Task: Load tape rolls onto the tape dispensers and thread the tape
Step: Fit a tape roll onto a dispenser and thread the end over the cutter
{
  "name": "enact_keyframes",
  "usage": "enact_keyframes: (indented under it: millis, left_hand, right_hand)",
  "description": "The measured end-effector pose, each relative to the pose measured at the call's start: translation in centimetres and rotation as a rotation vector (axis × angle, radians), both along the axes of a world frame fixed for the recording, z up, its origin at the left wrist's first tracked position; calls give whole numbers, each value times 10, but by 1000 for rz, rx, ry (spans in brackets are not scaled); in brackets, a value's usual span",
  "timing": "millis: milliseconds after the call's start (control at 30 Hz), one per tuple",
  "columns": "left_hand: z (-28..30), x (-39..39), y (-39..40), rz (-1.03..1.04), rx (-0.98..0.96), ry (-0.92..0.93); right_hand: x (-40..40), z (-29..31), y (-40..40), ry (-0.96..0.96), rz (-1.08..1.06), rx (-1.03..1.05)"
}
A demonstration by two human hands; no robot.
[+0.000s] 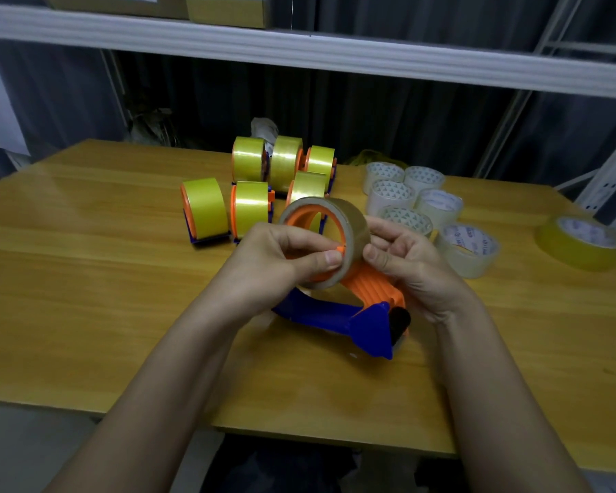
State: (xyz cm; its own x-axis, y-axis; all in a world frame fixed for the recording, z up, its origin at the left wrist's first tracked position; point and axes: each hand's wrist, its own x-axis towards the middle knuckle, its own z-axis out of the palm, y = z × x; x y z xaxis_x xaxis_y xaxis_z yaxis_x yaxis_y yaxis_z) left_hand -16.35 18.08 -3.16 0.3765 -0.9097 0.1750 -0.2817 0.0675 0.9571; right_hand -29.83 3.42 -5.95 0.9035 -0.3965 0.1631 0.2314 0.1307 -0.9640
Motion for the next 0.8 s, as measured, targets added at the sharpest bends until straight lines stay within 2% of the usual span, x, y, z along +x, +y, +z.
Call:
enact_keyframes:
  millis: [333,667,733,800]
  left_hand:
    - [8,6,10,-165,-11,-1]
    - [10,13,11,-258,-6,8]
    - [9,12,11,-226,-55,0]
    - [4,8,10,-55,-196,-90]
  right_hand:
    - [2,-1,2,-68,129,38]
    - [2,1,6,-111,91,64]
    - [0,1,4,-119,53,90]
    - [-3,2,2,-129,37,104]
